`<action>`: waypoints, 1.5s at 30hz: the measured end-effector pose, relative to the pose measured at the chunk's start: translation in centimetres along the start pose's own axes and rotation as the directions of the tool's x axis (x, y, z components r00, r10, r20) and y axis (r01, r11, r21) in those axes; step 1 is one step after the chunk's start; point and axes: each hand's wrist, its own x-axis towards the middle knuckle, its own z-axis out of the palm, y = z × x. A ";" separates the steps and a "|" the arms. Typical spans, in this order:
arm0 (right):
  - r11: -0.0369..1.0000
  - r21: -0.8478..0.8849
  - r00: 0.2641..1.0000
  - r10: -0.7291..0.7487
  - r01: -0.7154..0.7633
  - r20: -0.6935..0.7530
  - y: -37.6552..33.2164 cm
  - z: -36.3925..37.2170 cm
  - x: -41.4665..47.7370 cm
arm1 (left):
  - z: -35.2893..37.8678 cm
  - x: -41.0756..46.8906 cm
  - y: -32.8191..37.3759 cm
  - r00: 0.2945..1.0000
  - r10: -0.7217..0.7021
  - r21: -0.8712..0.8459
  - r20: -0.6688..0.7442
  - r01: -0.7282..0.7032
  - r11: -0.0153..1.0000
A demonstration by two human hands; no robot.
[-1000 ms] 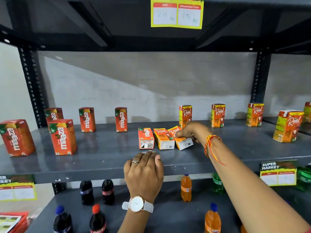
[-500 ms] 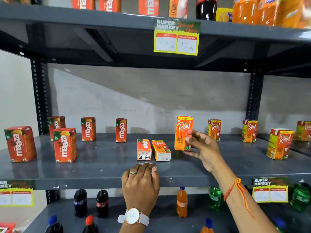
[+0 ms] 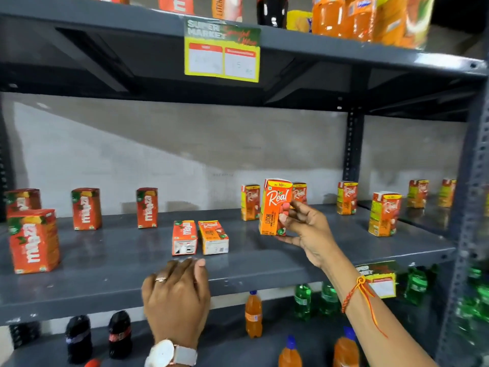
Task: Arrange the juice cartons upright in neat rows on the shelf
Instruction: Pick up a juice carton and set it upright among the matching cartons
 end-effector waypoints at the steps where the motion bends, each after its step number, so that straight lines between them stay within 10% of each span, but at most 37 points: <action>1: 1.000 -0.031 1.000 -0.004 0.004 -0.018 -0.3 -1.3 0.1 | 0.2 -0.1 0.6 1.000 0.004 -0.034 0.007 -0.004 0.999; 7: 0.969 -0.242 0.983 -0.090 0.050 -0.160 -1.7 -9.5 1.9 | 2.3 -0.6 8.9 0.973 0.219 -0.143 0.065 -0.209 0.967; 16: 0.953 -0.303 0.996 -0.038 0.011 -0.083 -0.2 -15.0 5.4 | 4.8 -0.8 16.8 0.991 0.129 -0.005 0.029 -0.129 0.992; 45: 0.952 -0.297 0.995 0.091 -0.078 0.031 0.7 -16.5 5.1 | 5.8 -1.7 16.8 0.984 0.175 0.062 0.033 -0.177 0.982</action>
